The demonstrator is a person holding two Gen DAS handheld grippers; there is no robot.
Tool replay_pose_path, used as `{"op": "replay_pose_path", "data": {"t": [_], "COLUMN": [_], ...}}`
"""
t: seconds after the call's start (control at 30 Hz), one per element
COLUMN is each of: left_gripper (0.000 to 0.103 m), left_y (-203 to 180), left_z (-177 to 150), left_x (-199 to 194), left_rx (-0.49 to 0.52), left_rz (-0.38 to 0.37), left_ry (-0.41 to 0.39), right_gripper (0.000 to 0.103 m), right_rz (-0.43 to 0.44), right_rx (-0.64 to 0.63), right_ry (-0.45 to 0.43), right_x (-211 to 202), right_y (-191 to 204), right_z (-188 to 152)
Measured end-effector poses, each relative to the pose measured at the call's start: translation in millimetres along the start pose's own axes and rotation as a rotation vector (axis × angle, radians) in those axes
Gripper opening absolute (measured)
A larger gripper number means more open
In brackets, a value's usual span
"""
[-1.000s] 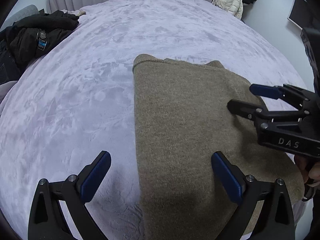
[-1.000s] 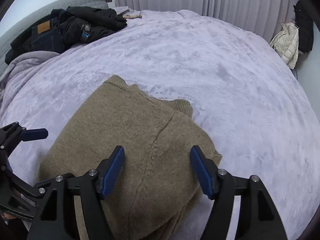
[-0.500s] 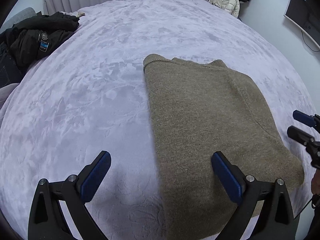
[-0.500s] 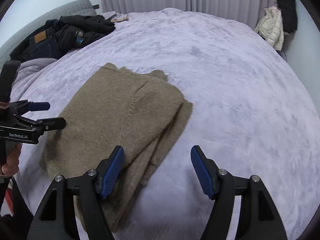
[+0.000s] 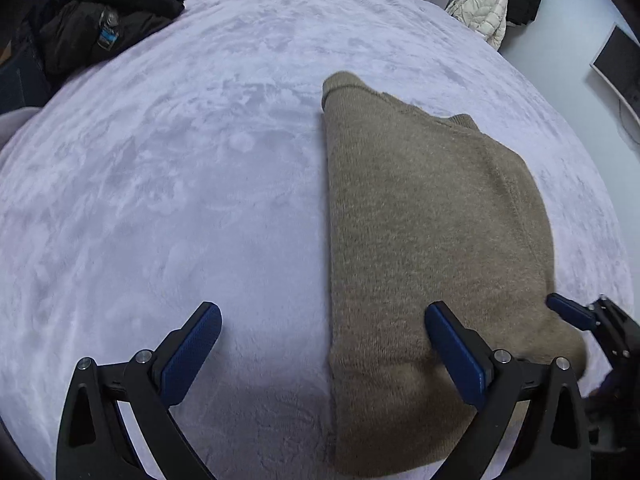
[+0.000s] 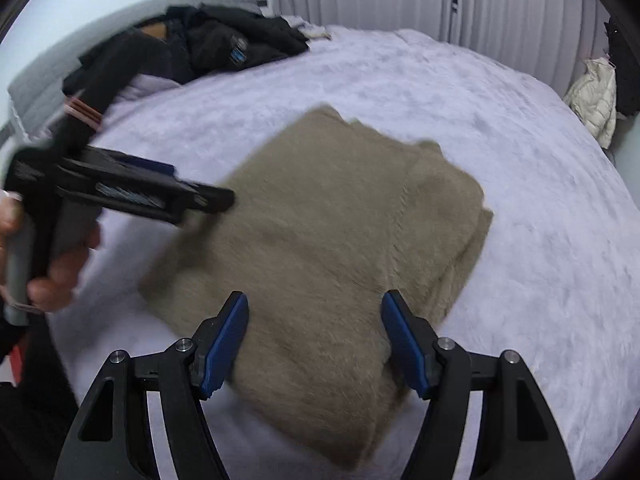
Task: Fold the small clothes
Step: 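Press the folded sweater bundle flat with both open grippers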
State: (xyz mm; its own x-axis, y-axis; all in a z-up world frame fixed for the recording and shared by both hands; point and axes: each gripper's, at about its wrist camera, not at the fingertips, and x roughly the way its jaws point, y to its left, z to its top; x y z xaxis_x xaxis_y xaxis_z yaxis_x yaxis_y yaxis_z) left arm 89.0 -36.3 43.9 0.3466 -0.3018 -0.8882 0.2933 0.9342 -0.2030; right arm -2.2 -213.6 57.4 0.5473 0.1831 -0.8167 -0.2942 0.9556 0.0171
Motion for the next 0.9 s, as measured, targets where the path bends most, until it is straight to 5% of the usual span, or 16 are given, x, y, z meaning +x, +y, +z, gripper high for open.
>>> {"op": "replay_pose_path", "data": {"t": [0.2, 0.33, 0.47, 0.6, 0.73, 0.9], "left_gripper": [0.102, 0.102, 0.102, 0.102, 0.102, 0.102], "left_y": [-11, -22, -7, 7, 11, 5], "left_z": [-25, -33, -52, -65, -42, 12], "left_x": [-28, -9, 0, -20, -35, -17], "left_rx": [0.091, 0.137, 0.088, 0.111, 0.132, 0.072], "left_rz": [-0.015, 0.052, 0.02, -0.013, 0.019, -0.142], "left_ry": [-0.058, 0.005, 0.057, 0.058, 0.012, 0.043], "right_gripper": [0.073, 0.074, 0.074, 0.074, 0.076, 0.081], "right_rz": [0.049, 0.007, -0.013, -0.056, 0.015, 0.032], "right_rx": [0.097, 0.071, 0.074, 0.151, 0.295, 0.453], "right_ry": [-0.036, -0.103, -0.051, 0.037, -0.017, -0.073], "right_x": [-24, -38, -10, 13, -9, -27], "right_y": [-23, -28, -28, -44, -73, -108], "right_z": [-10, 20, 49, 39, 17, 0]}}
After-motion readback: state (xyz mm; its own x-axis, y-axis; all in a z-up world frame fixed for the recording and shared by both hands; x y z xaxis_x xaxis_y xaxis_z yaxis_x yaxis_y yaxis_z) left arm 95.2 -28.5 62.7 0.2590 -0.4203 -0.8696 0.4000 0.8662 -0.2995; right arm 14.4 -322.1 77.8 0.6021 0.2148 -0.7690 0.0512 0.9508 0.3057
